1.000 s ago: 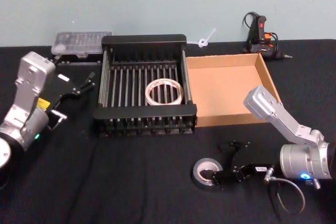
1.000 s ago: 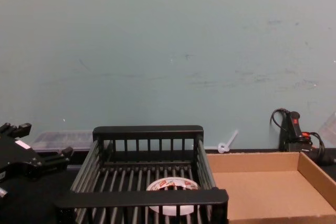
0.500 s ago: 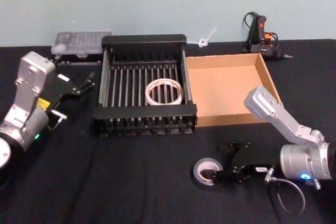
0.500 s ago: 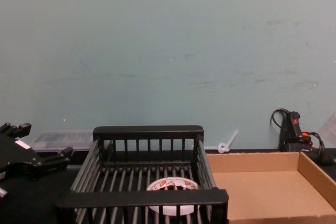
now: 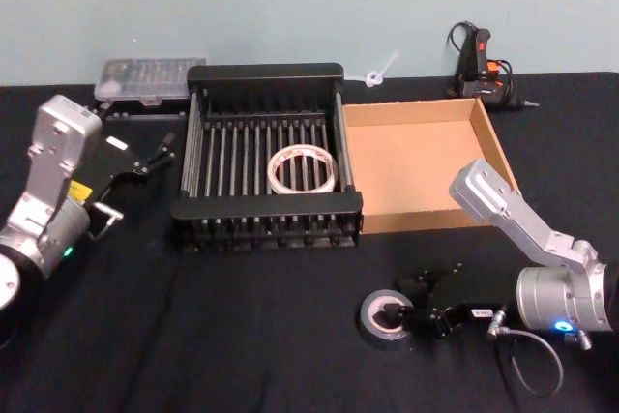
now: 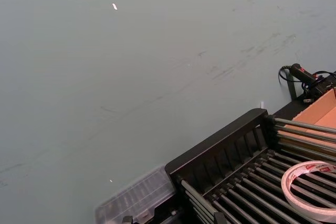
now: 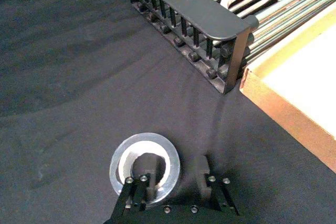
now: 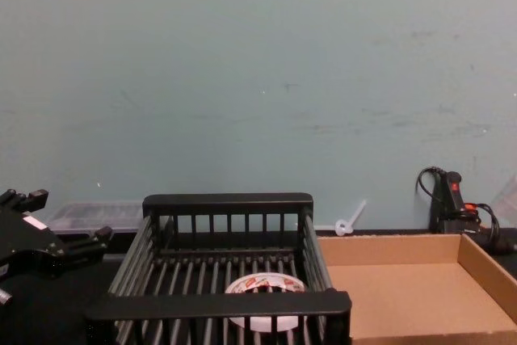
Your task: Pick up the white tape and place it into the black box , Pick up the silver tape and place it into the brown box.
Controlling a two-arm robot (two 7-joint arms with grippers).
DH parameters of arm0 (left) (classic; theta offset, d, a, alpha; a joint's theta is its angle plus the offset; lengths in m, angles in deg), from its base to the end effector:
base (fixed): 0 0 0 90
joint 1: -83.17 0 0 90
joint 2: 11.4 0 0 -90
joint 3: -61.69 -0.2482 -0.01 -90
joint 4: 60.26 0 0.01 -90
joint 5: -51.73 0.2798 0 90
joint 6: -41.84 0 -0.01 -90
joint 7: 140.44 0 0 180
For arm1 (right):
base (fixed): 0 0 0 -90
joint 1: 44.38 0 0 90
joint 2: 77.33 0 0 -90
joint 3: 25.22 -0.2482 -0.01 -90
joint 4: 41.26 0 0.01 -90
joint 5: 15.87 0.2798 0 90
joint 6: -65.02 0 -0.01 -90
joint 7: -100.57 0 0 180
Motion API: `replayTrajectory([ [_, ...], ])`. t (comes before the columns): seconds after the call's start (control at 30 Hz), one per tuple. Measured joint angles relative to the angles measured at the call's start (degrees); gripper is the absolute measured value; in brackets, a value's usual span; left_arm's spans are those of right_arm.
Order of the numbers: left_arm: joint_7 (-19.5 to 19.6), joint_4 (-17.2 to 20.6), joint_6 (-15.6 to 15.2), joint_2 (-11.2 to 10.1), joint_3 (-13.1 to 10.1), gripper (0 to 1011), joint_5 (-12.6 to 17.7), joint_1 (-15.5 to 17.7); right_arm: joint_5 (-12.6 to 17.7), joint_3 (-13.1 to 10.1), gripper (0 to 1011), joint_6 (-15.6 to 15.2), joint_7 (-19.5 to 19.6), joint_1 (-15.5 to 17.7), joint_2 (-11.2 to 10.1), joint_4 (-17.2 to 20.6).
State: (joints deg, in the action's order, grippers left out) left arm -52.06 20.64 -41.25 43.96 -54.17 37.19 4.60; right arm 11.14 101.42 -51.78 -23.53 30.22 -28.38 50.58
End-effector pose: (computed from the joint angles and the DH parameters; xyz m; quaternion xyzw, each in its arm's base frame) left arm 0.3239 0.0666 -0.2630 0.1415 -0.1325 0.5799 0.7913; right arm 0.3122 -0.0303 -0.2345 -0.2970 0.1323 -0.2457 0.9132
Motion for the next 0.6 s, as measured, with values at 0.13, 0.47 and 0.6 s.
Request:
replayTrajectory([
  [0.13,0.0,0.0,0.0,0.0,0.0,1001,0.0,0.0,0.0,0.0,359,0.0,0.0,0.0,0.0,0.0],
  [0.47,0.0,0.0,0.0,0.0,0.0,1001,0.0,0.0,0.0,0.0,176,0.0,0.0,0.0,0.0,0.0],
  [0.6,0.0,0.0,0.0,0.0,0.0,1001,0.0,0.0,0.0,0.0,176,0.1,0.0,0.0,0.0,0.0],
])
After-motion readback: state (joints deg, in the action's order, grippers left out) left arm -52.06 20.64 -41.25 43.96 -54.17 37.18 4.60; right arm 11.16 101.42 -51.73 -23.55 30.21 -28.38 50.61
